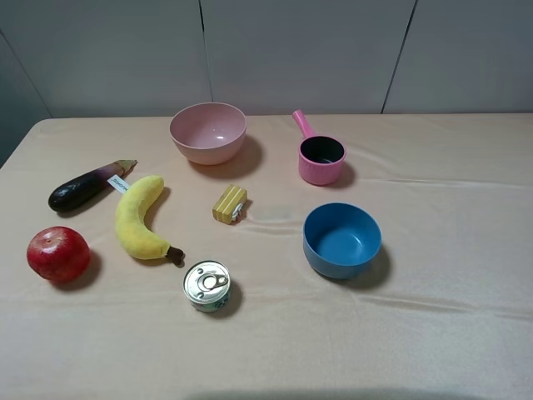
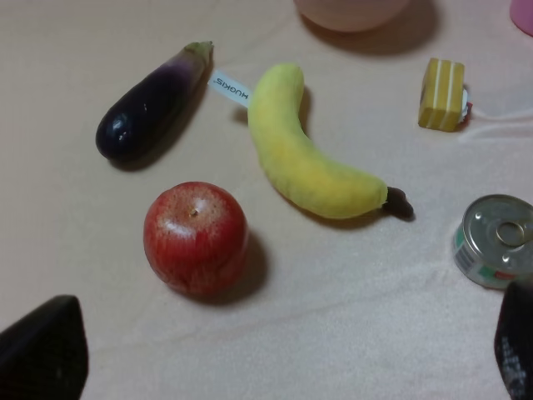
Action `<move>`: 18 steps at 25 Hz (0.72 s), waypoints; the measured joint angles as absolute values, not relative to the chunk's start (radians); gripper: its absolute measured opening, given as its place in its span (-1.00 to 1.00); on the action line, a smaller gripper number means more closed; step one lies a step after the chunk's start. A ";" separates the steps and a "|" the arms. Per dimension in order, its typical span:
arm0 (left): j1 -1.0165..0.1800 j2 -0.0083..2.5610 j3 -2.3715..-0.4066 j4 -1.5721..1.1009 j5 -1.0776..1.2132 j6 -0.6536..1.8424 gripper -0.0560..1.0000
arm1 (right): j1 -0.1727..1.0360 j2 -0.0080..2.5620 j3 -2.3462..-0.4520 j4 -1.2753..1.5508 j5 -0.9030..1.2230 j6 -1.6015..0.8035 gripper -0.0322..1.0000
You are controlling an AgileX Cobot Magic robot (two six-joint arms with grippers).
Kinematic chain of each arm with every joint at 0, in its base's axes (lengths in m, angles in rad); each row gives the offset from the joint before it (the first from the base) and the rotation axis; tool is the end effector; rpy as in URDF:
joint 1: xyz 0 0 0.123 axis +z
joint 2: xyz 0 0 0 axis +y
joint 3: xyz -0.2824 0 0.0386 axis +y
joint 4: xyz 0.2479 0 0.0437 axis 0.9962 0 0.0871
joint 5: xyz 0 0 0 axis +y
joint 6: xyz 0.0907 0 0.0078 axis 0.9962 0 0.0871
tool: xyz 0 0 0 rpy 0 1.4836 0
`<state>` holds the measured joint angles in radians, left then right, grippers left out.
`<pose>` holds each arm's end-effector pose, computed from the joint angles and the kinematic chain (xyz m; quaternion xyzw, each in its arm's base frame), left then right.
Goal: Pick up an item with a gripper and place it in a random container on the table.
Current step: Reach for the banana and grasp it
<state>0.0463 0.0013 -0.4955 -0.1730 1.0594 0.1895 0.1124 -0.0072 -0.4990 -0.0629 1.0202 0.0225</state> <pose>-0.0041 -0.0139 0.2770 0.0639 0.8488 -0.0248 0.5242 -0.0037 -0.0053 0.2803 -0.0371 0.8396 0.0051 0.5419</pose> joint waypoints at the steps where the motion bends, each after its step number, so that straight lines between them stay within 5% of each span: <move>1: 0.046 0.001 -0.496 -0.173 1.059 0.189 0.98 | 0.112 -0.007 -0.499 -0.063 1.020 0.022 0.41; 18: 0.046 0.206 -0.538 -0.181 1.047 0.138 0.98 | 0.112 -0.007 -0.499 -0.063 1.020 0.022 0.41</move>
